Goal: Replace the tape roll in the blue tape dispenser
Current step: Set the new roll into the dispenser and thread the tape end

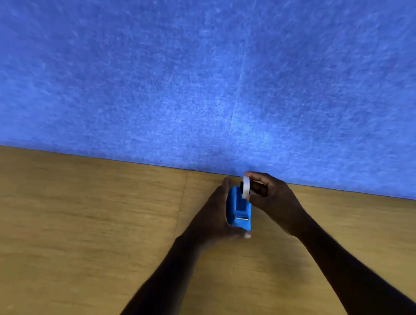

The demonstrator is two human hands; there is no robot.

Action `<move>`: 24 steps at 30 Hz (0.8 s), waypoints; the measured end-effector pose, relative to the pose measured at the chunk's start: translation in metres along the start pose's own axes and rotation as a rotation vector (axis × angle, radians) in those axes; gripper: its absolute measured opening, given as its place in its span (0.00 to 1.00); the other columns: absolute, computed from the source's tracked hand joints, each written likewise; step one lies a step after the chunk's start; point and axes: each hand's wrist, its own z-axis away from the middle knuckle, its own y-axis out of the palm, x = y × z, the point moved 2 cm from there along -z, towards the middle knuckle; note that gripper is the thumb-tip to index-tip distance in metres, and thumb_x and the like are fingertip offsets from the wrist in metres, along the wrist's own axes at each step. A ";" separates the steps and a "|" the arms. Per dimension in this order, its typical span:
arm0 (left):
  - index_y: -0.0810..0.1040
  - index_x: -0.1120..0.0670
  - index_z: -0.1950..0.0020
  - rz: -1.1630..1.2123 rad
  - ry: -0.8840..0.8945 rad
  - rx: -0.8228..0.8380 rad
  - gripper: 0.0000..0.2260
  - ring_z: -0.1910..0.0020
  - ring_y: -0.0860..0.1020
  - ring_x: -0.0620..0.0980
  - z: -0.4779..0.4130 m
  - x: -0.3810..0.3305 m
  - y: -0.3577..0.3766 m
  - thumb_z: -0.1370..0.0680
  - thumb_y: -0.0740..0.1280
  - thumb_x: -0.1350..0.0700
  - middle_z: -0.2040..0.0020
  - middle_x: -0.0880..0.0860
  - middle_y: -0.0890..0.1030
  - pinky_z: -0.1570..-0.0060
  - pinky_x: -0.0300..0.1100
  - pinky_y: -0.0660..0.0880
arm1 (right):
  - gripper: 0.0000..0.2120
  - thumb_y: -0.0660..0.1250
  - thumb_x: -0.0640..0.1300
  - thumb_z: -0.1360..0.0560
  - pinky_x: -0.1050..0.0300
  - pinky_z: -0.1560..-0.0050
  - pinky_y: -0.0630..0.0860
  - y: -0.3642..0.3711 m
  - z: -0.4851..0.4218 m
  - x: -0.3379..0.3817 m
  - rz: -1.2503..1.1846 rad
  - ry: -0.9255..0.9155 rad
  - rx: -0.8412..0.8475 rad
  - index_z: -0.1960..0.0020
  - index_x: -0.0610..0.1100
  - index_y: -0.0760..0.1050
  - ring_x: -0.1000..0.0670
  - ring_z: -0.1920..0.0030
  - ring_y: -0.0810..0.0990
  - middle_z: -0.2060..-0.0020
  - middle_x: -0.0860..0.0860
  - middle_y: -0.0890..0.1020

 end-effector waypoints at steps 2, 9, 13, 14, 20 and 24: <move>0.41 0.46 0.20 -0.019 0.005 -0.044 0.60 0.26 0.60 0.36 -0.004 0.001 0.001 0.37 0.81 0.47 0.22 0.39 0.58 0.32 0.33 0.65 | 0.24 0.72 0.30 0.29 0.67 0.49 0.77 0.002 -0.002 -0.003 0.030 -0.015 0.000 0.40 0.52 0.76 0.61 0.40 0.80 0.43 0.56 0.84; 0.46 0.28 0.30 -0.079 0.020 -0.150 0.51 0.46 0.67 0.19 -0.004 0.003 0.004 0.40 0.78 0.41 0.34 0.37 0.71 0.54 0.18 0.67 | 0.24 0.72 0.29 0.29 0.67 0.47 0.77 0.005 -0.004 -0.008 0.093 -0.058 0.030 0.37 0.46 0.76 0.61 0.38 0.78 0.42 0.55 0.82; 0.45 0.28 0.31 -0.123 -0.011 -0.152 0.50 0.51 0.68 0.23 -0.004 0.004 0.005 0.41 0.77 0.39 0.36 0.41 0.76 0.56 0.22 0.64 | 0.23 0.72 0.29 0.29 0.65 0.47 0.77 0.003 -0.006 -0.010 0.086 -0.067 0.053 0.38 0.45 0.76 0.58 0.39 0.80 0.42 0.52 0.82; 0.45 0.28 0.31 -0.130 -0.015 -0.155 0.50 0.51 0.69 0.24 -0.004 0.005 0.005 0.41 0.77 0.39 0.36 0.42 0.76 0.56 0.23 0.64 | 0.23 0.72 0.29 0.30 0.65 0.47 0.77 0.002 -0.006 -0.009 0.096 -0.075 0.059 0.39 0.48 0.76 0.58 0.40 0.80 0.43 0.52 0.82; 0.44 0.27 0.30 -0.139 -0.042 -0.150 0.50 0.52 0.69 0.26 -0.003 0.004 0.005 0.41 0.75 0.37 0.36 0.39 0.75 0.53 0.29 0.69 | 0.24 0.74 0.33 0.30 0.62 0.42 0.76 -0.001 -0.006 -0.009 0.193 -0.109 0.082 0.41 0.53 0.75 0.60 0.39 0.79 0.43 0.55 0.82; 0.44 0.27 0.30 -0.151 -0.045 -0.151 0.50 0.48 0.72 0.31 -0.003 0.003 0.005 0.41 0.75 0.37 0.35 0.40 0.75 0.55 0.25 0.65 | 0.25 0.74 0.34 0.31 0.65 0.44 0.76 0.000 -0.006 -0.011 0.213 -0.133 0.082 0.42 0.57 0.75 0.61 0.40 0.78 0.43 0.56 0.81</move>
